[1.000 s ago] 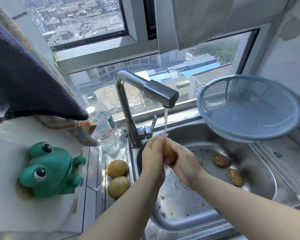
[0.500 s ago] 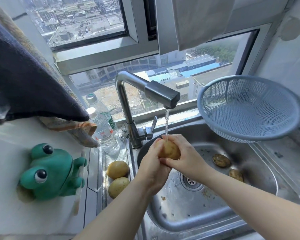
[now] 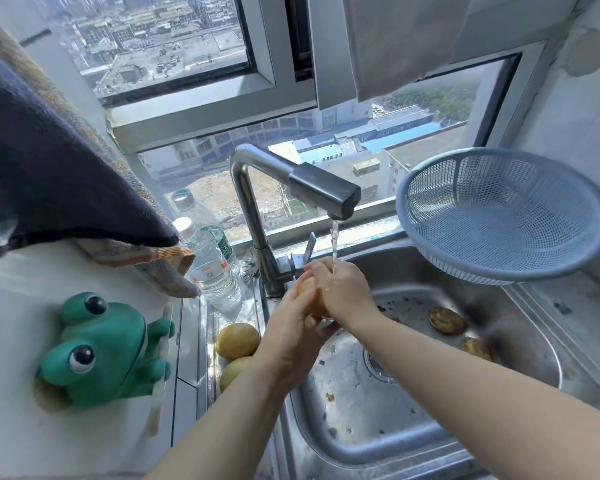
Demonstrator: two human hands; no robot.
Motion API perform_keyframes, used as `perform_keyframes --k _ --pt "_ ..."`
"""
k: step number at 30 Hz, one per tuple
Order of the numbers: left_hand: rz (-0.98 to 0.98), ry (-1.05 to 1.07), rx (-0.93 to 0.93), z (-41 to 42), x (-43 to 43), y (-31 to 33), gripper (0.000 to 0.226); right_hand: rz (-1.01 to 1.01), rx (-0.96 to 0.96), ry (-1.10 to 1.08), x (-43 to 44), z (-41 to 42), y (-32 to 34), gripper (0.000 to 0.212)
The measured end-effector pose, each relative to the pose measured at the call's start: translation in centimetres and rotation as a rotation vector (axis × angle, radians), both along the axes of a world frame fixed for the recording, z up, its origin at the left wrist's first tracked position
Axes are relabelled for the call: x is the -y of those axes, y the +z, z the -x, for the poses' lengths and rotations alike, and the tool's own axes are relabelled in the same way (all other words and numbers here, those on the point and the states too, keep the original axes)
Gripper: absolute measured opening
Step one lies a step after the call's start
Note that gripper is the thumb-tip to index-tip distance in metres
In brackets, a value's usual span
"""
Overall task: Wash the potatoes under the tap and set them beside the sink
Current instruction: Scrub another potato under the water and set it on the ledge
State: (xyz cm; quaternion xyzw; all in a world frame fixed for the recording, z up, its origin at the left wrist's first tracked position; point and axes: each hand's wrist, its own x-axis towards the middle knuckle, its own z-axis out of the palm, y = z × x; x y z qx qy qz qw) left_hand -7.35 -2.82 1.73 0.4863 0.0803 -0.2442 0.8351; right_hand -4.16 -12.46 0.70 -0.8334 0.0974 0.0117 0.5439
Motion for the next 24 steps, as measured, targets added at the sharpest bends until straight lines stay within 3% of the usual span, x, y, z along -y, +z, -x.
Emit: perform_keyframes --k 2,6,8,11,14,17,24 --pt "0.008 -0.025 0.037 -0.3 -0.5 0.0 0.036 -0.174 -0.12 -0.041 0.1 -0.2 0.3 0.032" --pt "0.023 -0.077 0.082 0.0 -1.2 -0.5 0.051 -0.744 -0.479 -0.198 1.0 0.7 0.3 0.02" --pt "-0.033 -0.092 0.115 0.2 -0.9 -0.9 0.054 -0.873 -0.633 -0.166 1.7 1.6 0.3 0.029" --pt "-0.202 -0.139 0.214 0.4 -0.4 -1.1 0.054 -0.974 -0.64 -0.105 2.7 2.8 0.4 0.036" --pt "-0.35 -0.178 0.332 0.6 0.5 -0.9 0.053 -0.984 -0.464 -0.203 3.3 2.9 0.2 0.031" --pt "-0.353 -0.09 0.338 1.0 1.9 -0.6 0.044 -0.84 -0.268 -0.304 3.1 3.0 0.2 0.028" --pt "-0.021 0.059 -0.084 0.6 3.0 0.6 0.03 -0.353 0.136 -0.123 2.7 4.4 0.4 0.033"
